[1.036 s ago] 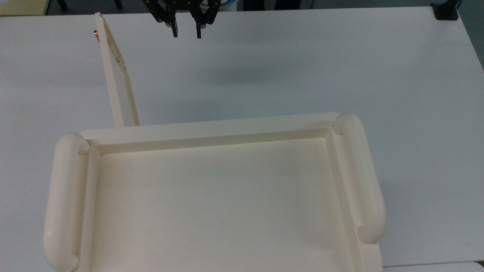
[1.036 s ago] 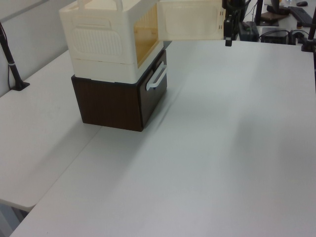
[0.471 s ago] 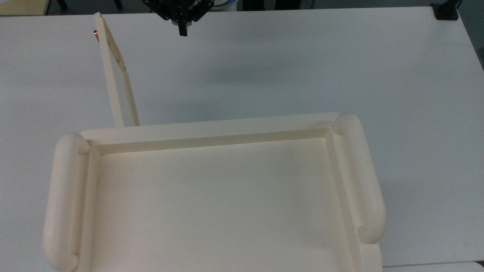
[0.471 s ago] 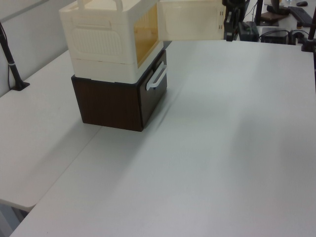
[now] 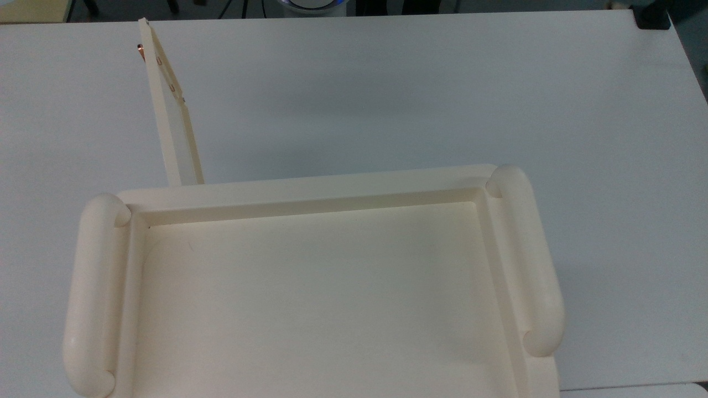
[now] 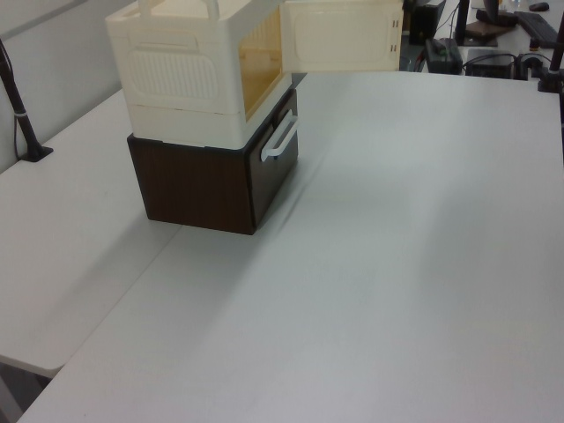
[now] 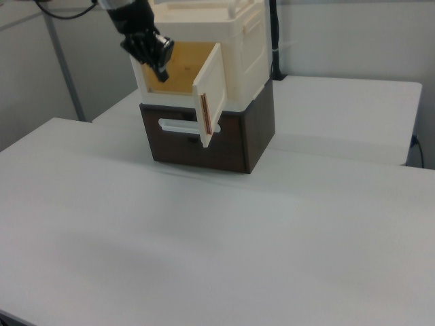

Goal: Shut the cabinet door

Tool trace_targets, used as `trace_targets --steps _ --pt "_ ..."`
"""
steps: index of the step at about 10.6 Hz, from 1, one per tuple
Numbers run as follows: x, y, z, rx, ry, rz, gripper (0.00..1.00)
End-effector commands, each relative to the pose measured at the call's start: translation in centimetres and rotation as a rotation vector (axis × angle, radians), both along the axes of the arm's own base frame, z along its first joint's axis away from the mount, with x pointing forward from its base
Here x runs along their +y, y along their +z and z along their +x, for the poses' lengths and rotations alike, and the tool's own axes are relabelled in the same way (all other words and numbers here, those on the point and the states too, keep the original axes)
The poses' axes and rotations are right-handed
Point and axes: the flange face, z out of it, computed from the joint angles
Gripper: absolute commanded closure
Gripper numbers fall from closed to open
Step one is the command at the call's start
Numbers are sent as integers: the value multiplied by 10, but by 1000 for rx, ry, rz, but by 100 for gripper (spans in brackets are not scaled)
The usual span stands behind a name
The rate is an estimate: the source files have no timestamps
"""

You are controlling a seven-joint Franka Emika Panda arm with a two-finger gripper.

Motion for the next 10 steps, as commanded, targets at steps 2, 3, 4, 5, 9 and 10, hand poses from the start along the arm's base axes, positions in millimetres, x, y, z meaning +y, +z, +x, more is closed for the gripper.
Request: trace_targets --steps 2,3,4,5,9,10 --pt "-53 20 6 -175 -81 -17 100" --pt "-65 13 14 -189 -100 -18 100" --pt "-79 5 18 -190 -122 -15 100" --pt "-90 -3 23 -189 -136 -17 100" --pt "-79 -29 43 -166 -123 11 100" --pt "-72 -34 46 -159 -117 20 100"
